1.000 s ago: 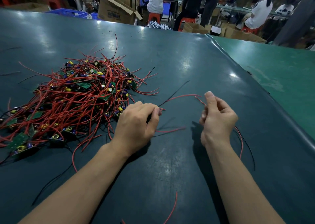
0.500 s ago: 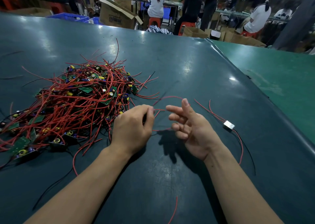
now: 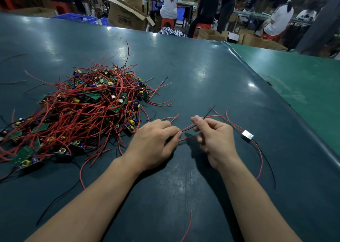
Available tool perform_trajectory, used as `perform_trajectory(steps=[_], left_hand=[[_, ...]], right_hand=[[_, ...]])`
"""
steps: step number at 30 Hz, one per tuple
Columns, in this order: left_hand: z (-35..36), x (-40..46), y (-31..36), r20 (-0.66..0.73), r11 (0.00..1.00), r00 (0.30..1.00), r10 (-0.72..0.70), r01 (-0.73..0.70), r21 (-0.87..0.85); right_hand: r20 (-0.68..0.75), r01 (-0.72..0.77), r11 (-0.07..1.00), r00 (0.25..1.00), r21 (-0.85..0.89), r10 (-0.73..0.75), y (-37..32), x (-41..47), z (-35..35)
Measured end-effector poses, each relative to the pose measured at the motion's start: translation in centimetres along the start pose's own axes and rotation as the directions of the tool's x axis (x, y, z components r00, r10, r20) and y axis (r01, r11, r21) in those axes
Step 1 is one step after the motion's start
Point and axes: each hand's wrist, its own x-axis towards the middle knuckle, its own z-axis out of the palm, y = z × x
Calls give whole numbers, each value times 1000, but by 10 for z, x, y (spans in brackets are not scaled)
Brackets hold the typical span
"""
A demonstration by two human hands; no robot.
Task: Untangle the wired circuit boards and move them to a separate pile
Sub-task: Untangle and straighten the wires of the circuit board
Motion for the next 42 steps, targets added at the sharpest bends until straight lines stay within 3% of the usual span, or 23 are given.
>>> perform_trajectory(steps=[4,9,12,13,15,16,18,19,20,21,24,26,28,29,31,33,36,38,42], left_hand=[[-2,0,0,-43,997,997,64,-65,-38],[-1,2,3,-139,989,980,139,-145,-27],[-2,2,1,-291,992,956,34,-69,-109],[-2,2,0,-338,984,940,-35,-26,-173],[-3,2,0,-370,956,920,-132,20,-291],[-2,2,1,-358,944,922,-148,24,-328],[2,2,1,-356,932,920,-162,24,-362],[3,2,-1,-377,921,907,-187,29,-387],[4,3,-3,-407,899,881,-240,44,-436],[4,4,-7,-436,866,848,-303,54,-498],[2,9,-13,-493,775,751,-440,40,-631],[2,10,-14,-495,721,713,-497,21,-693],[1,10,-12,-478,682,695,-537,24,-731],[1,10,-11,-473,682,691,-546,39,-730],[-1,11,-7,-461,692,712,-529,47,-720],[-1,11,-1,-409,675,778,-477,26,-738],[0,11,7,-263,623,868,-422,66,-780],[0,11,7,-211,590,883,-419,89,-802],[-1,13,4,-137,568,903,-407,133,-813]], right_hand=[[-123,35,998,992,53,-28,-3,6,-8],[-241,180,983,956,35,-166,-3,7,-8],[-223,192,954,965,231,-140,-8,8,-9],[-195,203,953,968,224,-160,-9,8,-11],[-126,344,939,931,-4,-342,-6,0,-7],[-56,483,853,863,-199,-502,-3,-6,-1],[146,701,519,652,-490,-744,5,-17,13],[191,735,399,574,-548,-796,10,-19,18],[178,733,367,548,-572,-817,11,-19,21],[131,705,393,564,-590,-815,11,-17,21],[-40,502,615,754,-608,-655,7,-12,13],[-133,431,691,787,-580,-603,7,-12,8],[-127,451,709,790,-542,-599,7,-14,8],[-52,446,751,844,-486,-534,8,-14,11],[186,333,899,939,-286,-289,10,-20,22],[339,179,977,932,-116,-131,11,-23,30],[267,64,992,959,111,-92,9,-19,27],[215,6,972,975,233,-58,9,-15,25],[176,-48,960,984,275,-1,8,-15,25]])
